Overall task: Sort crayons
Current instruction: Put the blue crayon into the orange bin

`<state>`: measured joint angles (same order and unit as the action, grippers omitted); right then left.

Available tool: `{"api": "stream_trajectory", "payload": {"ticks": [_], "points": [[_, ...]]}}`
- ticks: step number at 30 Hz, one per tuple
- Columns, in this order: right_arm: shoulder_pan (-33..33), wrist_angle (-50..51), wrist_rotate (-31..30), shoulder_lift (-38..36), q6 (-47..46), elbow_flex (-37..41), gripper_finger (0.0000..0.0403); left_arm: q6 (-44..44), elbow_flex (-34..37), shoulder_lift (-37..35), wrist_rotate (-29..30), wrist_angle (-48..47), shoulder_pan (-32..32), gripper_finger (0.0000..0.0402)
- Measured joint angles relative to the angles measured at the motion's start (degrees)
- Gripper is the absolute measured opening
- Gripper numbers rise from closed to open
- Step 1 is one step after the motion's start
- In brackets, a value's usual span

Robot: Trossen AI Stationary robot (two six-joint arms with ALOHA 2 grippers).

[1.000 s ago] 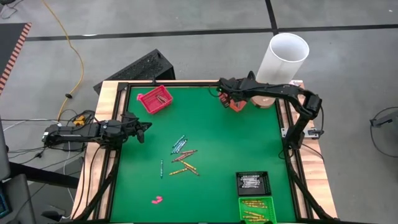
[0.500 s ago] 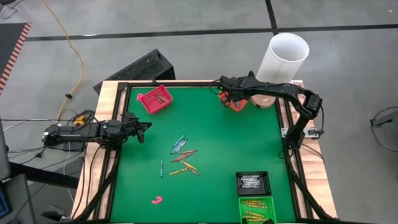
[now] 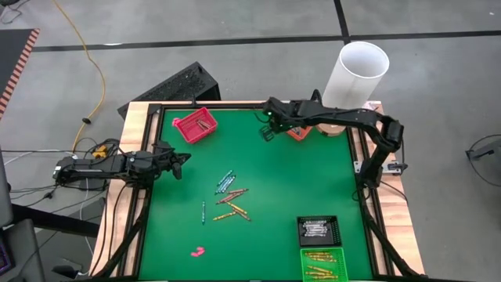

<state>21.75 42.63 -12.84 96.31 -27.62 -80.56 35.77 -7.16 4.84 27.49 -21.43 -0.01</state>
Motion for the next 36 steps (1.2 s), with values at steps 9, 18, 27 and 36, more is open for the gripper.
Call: {"api": "stream_trajectory", "payload": {"ticks": [9, 18, 27, 36], "points": [[-8.9, -26.9, 8.0, 2.4, 22.0, -0.2, 0.0081, 0.1, 0.0, 0.0, 0.0, 0.0, 0.0, 0.0000], [-12.3, -38.0, 16.9, 7.9, 33.5, -0.2, 0.0082, 0.1, 0.0, 0.0, -0.1, 0.0, 0.0, 0.0000], [-12.8, -43.1, 20.5, 14.5, 33.9, -0.5, 0.0082, -0.3, 0.0, 0.0, -0.1, 0.0, 0.0, 0.0000], [-12.9, -42.8, 26.0, 21.2, 35.5, -6.7, 0.0082, -0.8, 0.0, 0.0, -0.1, 0.0, 0.0, 0.0000]]}}
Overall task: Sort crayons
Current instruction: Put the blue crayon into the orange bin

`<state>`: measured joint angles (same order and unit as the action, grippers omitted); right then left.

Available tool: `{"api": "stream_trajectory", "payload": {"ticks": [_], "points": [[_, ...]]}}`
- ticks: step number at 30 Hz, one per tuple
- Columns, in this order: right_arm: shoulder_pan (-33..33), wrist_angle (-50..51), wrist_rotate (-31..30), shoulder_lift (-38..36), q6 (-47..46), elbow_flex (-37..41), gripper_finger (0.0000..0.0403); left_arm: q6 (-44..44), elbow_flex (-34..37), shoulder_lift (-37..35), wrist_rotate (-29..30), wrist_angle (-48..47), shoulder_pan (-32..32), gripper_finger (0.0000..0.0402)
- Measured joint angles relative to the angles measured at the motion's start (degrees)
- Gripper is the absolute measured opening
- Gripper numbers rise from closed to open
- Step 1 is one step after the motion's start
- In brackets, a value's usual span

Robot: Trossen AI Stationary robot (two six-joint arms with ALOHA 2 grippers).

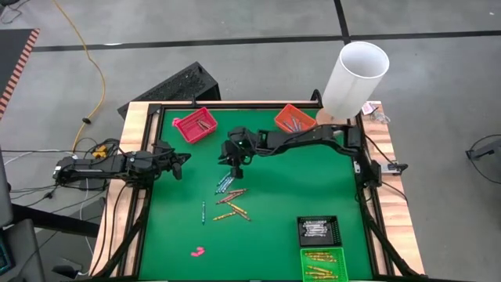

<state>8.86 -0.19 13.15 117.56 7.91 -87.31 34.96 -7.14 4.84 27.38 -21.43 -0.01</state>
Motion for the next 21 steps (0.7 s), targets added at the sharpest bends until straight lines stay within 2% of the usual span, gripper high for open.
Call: {"api": "stream_trajectory", "payload": {"ticks": [3, 10, 14, 21], "points": [[-0.2, 2.1, 0.6, 2.4, 1.3, -3.4, 0.0082, 0.0, 0.0, 0.0, 0.0, 0.0, 0.0, 0.0000], [-1.4, 14.7, 1.8, 6.7, 11.2, -11.3, 0.0082, 0.0, 0.0, 0.0, -0.1, 0.0, 0.0, 0.0000], [-2.3, 17.0, 1.9, 6.7, 15.7, -11.6, 0.0082, 0.0, 0.0, 0.0, -0.1, 0.0, 0.0, 0.0000], [-3.3, 17.1, 1.9, 7.6, 17.5, -11.6, 0.0082, -0.4, 0.0, 0.0, 0.0, 0.0, 0.0, 0.0000]]}}
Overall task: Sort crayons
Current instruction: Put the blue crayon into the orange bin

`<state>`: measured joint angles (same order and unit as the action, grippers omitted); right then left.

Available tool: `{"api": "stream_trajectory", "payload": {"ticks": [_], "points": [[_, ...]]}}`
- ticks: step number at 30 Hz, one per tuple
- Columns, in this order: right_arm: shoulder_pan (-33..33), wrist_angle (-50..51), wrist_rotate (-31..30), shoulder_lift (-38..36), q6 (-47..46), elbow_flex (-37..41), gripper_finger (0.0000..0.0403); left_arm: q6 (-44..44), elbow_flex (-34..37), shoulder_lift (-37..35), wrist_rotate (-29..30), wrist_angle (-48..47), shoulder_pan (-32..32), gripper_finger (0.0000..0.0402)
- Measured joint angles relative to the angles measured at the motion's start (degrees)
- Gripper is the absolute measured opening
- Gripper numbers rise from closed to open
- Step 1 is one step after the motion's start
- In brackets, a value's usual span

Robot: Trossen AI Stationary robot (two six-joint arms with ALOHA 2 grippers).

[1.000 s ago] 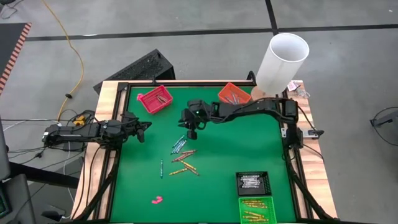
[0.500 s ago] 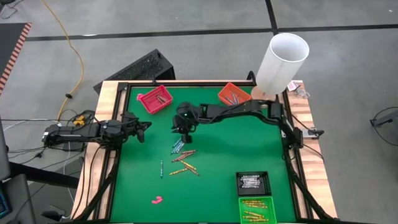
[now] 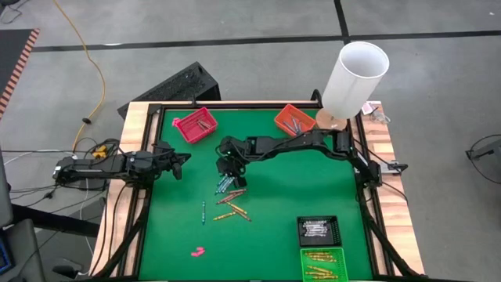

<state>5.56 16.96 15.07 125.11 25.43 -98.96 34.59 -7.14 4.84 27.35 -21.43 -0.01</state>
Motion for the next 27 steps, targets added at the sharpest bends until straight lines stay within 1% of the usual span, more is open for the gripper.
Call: {"api": "stream_trajectory", "payload": {"ticks": [5, 16, 27], "points": [[-0.8, -0.1, 0.0, 1.9, 0.1, 0.1, 0.0082, 0.2, 0.0, 0.0, -0.1, 0.0, 0.0, 0.0000], [-0.9, -0.2, -0.2, 1.9, 0.6, 0.1, 0.0082, 0.6, 0.0, 0.0, -0.1, 0.0, 0.0, 0.0000], [-1.9, -1.3, -0.2, 3.7, 2.5, 0.1, 0.0082, 0.6, 0.0, 0.0, 0.0, 0.0, 0.0, 0.0000]]}}
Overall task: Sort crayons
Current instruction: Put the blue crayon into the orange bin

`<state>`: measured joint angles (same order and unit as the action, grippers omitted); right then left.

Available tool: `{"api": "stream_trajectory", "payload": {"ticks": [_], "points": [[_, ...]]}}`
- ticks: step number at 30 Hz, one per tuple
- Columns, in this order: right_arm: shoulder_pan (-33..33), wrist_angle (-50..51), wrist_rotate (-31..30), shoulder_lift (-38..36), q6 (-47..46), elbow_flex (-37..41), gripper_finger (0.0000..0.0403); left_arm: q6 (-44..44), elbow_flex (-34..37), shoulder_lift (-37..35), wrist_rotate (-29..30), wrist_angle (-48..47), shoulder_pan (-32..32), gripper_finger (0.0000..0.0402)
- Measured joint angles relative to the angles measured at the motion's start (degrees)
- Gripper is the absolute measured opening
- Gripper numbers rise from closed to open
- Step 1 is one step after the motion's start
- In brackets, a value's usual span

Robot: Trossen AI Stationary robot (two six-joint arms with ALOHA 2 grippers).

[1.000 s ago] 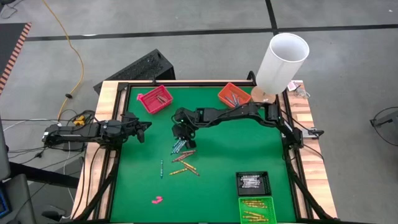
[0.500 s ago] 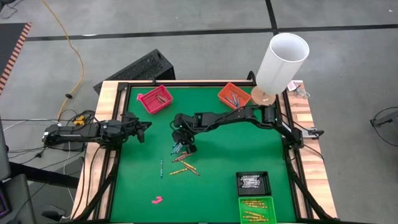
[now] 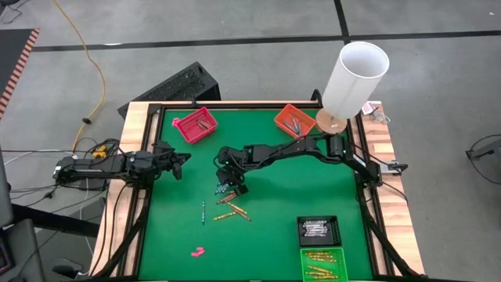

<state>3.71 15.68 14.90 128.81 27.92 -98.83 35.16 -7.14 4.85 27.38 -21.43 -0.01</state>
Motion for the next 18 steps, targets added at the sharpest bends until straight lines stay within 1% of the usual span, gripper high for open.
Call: {"api": "stream_trajectory", "payload": {"ticks": [6, 13, 18], "points": [[0.3, -0.4, -3.0, -0.1, 1.1, -0.1, 0.0082, -0.3, 0.0, 0.0, 0.2, 0.0, 0.0, 0.0000], [1.4, 0.0, -3.0, -0.1, 1.4, 0.0, 0.0082, -0.9, 0.0, 0.0, 0.3, 0.0, 0.0, 0.0000], [1.7, 0.9, -3.0, -0.1, 3.7, 0.0, 0.0082, -0.9, 0.0, 0.0, 0.4, 0.0, 0.0, 0.0000]]}}
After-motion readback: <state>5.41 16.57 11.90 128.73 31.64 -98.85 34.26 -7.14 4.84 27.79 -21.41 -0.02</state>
